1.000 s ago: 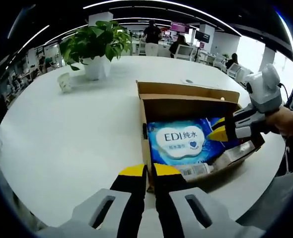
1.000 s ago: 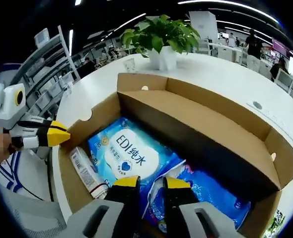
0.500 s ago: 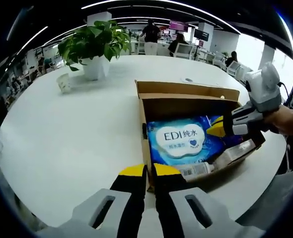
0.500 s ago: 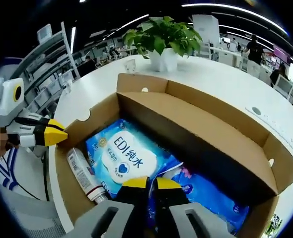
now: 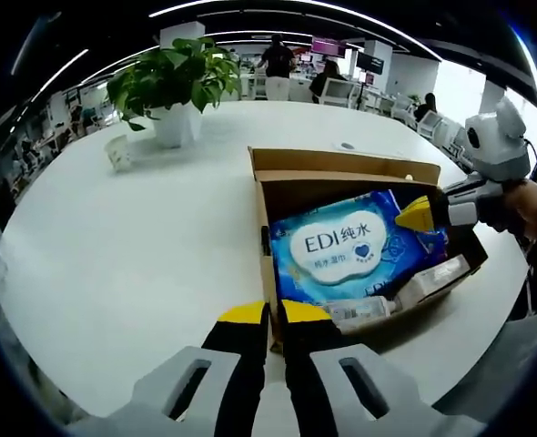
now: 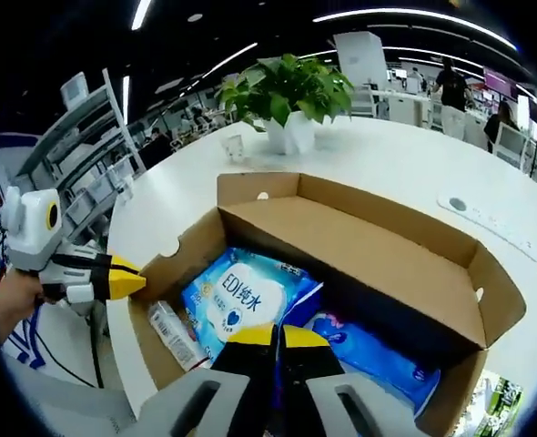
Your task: Operate the shoe box by opening the lid, removing the specified soft item, and placing it in the target area until the item is outside and the box remains undamaged.
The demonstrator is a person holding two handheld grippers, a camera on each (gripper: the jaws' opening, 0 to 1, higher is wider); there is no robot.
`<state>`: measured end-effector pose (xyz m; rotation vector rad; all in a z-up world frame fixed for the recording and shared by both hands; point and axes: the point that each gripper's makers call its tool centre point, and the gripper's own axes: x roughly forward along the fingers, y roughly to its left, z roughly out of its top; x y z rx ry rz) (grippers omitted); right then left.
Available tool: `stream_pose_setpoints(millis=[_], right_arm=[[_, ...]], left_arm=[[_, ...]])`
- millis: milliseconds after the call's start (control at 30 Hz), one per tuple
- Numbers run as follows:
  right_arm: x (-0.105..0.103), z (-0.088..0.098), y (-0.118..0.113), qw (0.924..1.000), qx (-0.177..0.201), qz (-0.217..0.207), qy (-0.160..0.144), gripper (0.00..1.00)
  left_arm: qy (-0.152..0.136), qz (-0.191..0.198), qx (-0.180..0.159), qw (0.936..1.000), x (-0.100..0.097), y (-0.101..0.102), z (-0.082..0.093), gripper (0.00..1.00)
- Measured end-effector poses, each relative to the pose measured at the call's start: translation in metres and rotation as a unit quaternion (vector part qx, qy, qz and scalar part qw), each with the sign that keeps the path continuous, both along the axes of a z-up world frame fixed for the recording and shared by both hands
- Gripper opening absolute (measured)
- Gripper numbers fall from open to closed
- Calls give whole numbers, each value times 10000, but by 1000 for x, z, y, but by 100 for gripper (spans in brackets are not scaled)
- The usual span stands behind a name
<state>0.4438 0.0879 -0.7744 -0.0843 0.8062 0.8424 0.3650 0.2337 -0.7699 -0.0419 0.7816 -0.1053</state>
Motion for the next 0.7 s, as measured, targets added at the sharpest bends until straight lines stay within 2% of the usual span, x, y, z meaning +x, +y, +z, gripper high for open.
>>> stream_pose_setpoints(millis=[267,700], right_arm=[[2,14,-10,9998,153,-110,-36,0],[3,20,-34,9994,161,-276,-133,0]], left_arm=[[15,48,8,10000,0,-3,1,3],[34,34,21,10000,1,-2,1,3]])
